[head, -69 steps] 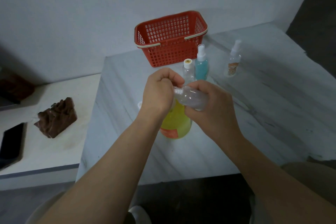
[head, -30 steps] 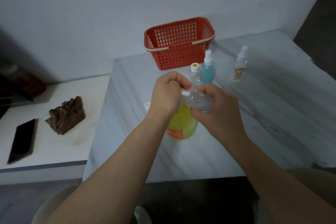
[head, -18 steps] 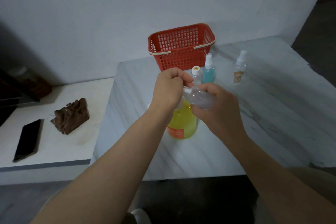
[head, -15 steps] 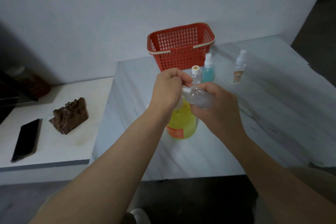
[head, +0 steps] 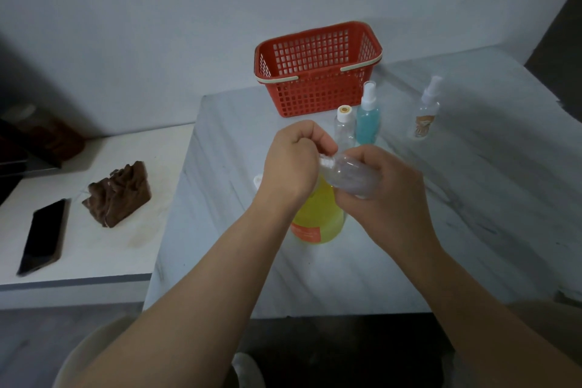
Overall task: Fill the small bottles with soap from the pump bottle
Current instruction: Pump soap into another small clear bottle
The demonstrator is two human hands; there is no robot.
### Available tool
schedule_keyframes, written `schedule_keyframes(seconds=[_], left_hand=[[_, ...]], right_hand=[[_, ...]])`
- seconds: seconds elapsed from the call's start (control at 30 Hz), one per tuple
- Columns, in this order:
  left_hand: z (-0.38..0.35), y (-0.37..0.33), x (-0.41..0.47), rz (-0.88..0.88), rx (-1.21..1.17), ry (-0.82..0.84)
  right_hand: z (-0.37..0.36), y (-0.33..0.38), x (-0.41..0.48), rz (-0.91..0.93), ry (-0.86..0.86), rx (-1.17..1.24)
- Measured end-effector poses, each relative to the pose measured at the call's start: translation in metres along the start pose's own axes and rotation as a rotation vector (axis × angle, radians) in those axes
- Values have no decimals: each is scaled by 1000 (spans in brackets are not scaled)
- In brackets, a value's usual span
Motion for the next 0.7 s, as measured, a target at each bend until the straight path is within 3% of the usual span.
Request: schedule_keyframes(seconds=[0.7], left_hand=[[3,-10,-3,-7,-16,31]], right_hand=[[7,9,-1,12,-54,-38]])
Point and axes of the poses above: each hand's wrist, its own x-axis towards the middle knuckle, its own z-axis out of the back of the hand, y = z × x, the point moved 8 cm from there along x, towards the middle knuckle, and after that the axes turned 7 degrees about y, right-handed, at the moved point
